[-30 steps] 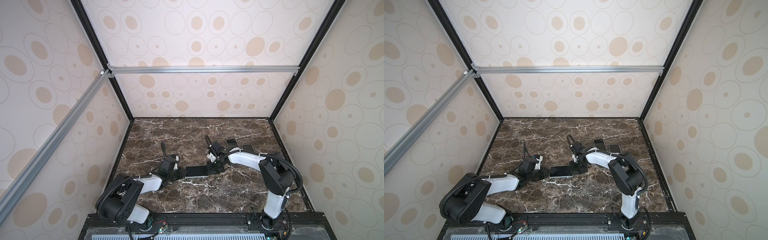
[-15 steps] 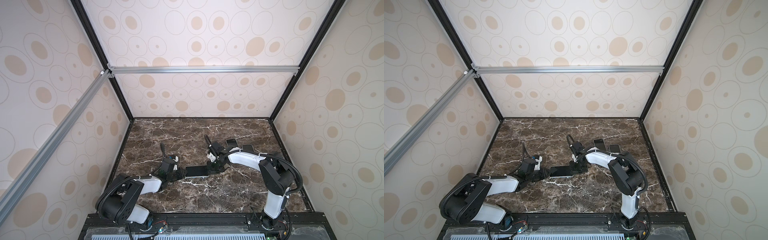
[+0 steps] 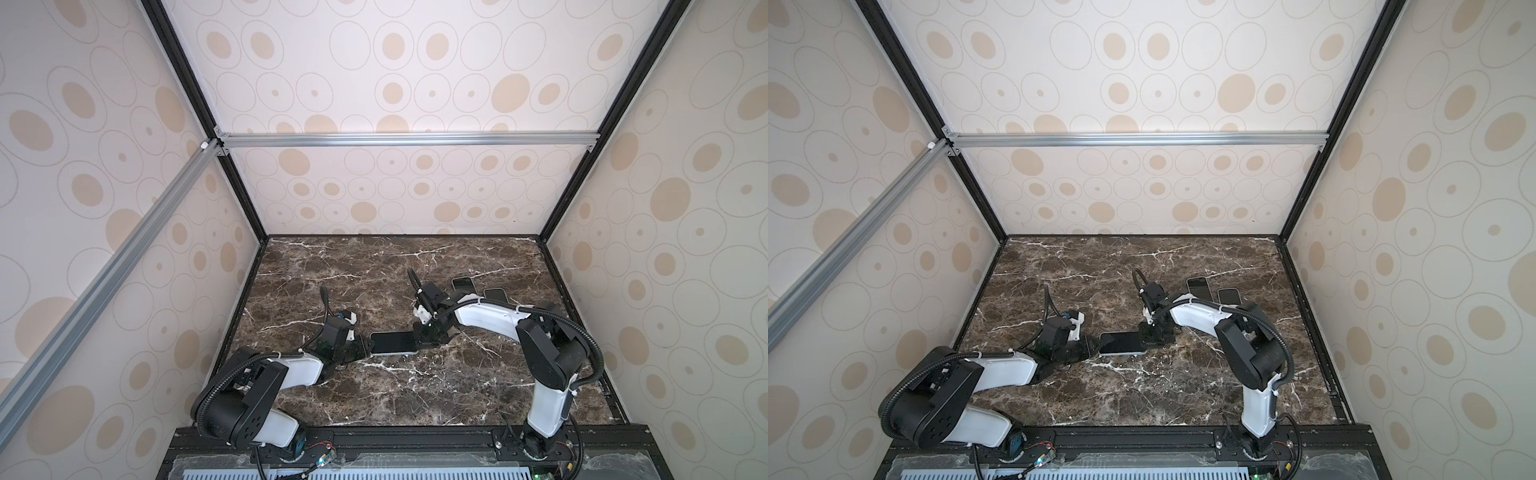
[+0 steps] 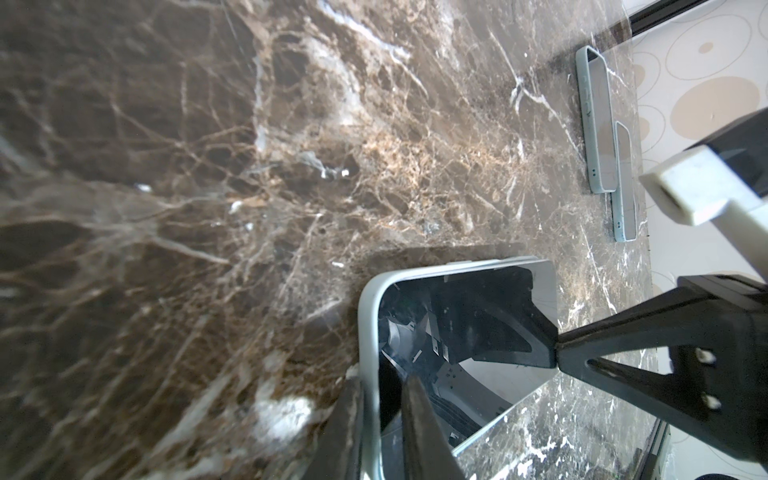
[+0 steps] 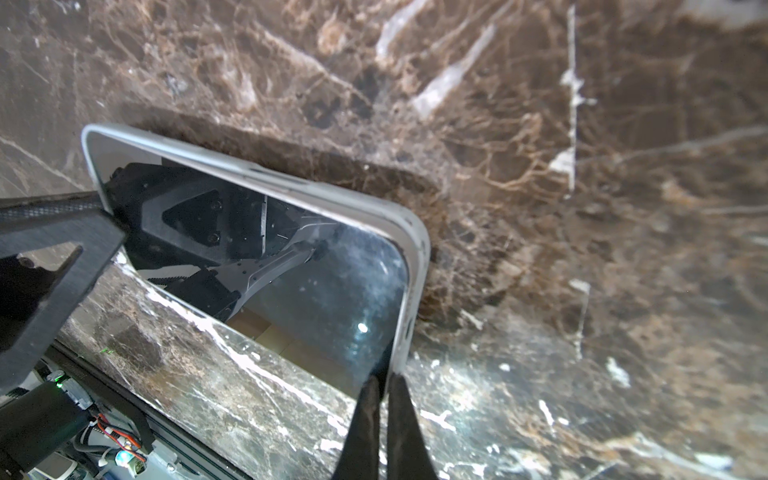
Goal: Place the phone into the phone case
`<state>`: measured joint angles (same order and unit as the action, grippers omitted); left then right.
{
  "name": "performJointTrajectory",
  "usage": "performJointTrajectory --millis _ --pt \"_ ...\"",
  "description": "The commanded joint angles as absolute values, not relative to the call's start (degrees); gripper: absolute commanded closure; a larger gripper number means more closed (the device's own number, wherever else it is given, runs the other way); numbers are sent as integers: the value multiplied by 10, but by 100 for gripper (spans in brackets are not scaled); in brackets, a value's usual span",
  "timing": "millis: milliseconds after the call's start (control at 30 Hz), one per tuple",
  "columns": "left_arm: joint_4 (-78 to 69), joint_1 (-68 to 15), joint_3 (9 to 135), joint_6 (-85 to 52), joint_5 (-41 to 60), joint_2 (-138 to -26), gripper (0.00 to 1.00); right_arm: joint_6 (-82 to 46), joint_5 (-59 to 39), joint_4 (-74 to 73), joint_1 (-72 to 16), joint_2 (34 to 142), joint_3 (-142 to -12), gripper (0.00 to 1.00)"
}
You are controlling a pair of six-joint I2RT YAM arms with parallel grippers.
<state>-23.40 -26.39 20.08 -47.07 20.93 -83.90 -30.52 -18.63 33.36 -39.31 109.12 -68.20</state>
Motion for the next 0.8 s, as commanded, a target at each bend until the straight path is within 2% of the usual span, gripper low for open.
performJointTrajectory --millis 0,467,767 --pt "-107 -273 167 -467 204 -877 81 -289 -144 268 -444 1276 -609 94" --pt "-110 -273 165 -468 204 -882 81 -277 -125 275 -445 1318 -615 93" --pt "-93 -273 183 -464 194 -866 81 -275 -113 319 -445 1243 -631 93"
